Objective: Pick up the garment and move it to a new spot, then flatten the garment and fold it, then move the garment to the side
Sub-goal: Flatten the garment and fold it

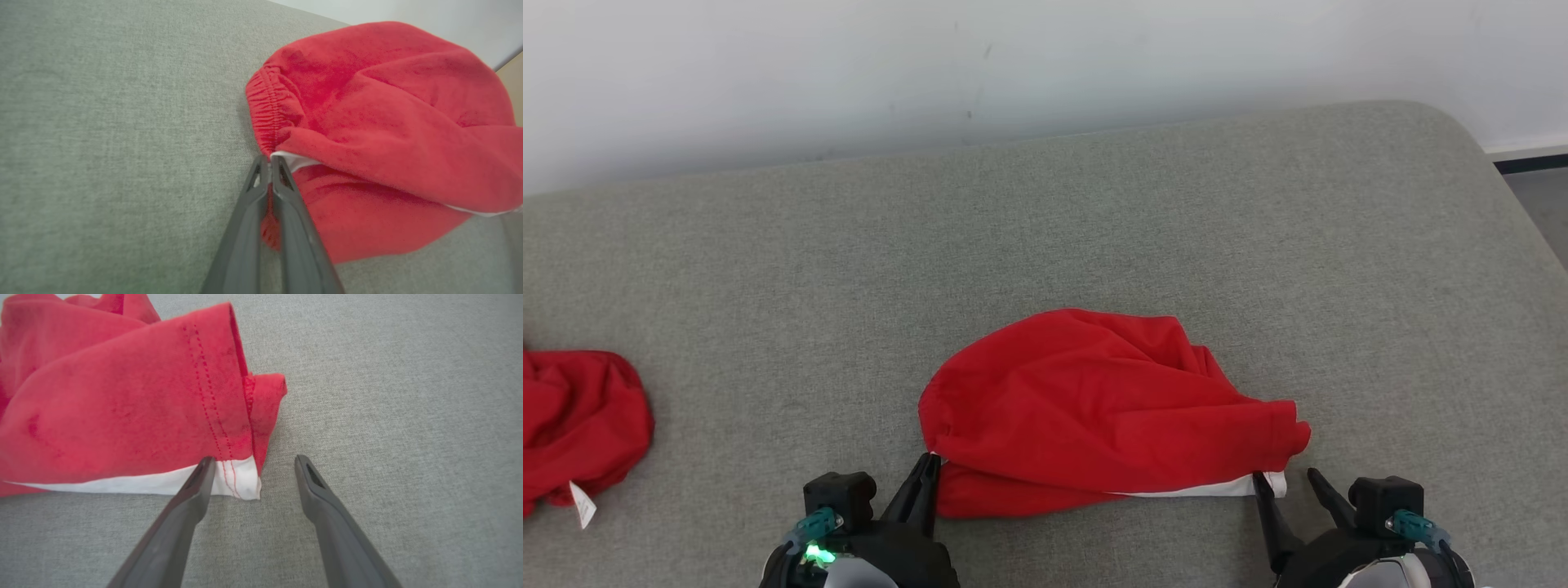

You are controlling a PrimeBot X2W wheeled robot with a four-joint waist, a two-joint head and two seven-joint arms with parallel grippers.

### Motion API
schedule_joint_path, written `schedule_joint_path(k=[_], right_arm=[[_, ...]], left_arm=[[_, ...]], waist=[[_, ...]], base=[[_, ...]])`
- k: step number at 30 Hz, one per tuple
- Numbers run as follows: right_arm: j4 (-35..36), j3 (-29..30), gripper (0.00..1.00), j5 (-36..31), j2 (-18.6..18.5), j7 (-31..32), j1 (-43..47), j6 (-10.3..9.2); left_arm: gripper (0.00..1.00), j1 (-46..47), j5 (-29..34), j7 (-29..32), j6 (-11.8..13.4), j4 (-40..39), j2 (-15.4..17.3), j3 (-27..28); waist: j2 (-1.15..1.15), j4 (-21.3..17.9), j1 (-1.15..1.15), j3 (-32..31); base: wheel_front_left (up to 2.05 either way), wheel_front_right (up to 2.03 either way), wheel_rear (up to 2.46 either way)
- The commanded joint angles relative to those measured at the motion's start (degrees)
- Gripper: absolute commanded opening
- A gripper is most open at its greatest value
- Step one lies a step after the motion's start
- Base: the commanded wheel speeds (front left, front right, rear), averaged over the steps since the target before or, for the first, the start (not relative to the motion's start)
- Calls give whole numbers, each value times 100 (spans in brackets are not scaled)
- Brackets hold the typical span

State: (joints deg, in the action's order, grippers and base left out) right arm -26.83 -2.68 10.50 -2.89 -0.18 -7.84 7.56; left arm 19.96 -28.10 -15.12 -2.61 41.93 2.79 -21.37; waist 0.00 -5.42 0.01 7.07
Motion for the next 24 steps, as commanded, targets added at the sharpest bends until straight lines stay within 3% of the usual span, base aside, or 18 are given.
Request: schedule_joint_path(k=[1, 15, 16, 18, 19, 24], right_arm=[[-19, -19, 100, 28, 1, -10, -42, -15], [-183, -283, 100, 212, 1, 203, -23, -15], [-198, -294, 85, 212, 1, 214, -42, -14], [-234, -307, 36, 220, 1, 232, -83, -15], [-246, -316, 0, 215, 1, 223, -96, -15], [-231, -337, 0, 171, 1, 57, -80, -15]], left_arm=[[0, 61, -26, -3, -12, 24, 19, -14], [0, -31, 55, -4, 0, -143, 19, 11], [0, -38, 69, -4, -5, -154, 19, 18], [0, -53, 88, -4, -14, -167, 19, 24], [0, -60, 95, -4, -17, -174, 19, 29], [0, -138, 102, -5, -38, -244, 19, 81]], waist=[[0, 15, -1, 1], [0, 32, -1, -32], [0, 31, -1, -31], [0, 31, -1, -31], [0, 33, -1, -34], [0, 34, -1, -92]], base=[[0, 0, 0], [0, 0, 0], [0, 0, 0], [0, 0, 0], [0, 0, 0], [0, 0, 0]])
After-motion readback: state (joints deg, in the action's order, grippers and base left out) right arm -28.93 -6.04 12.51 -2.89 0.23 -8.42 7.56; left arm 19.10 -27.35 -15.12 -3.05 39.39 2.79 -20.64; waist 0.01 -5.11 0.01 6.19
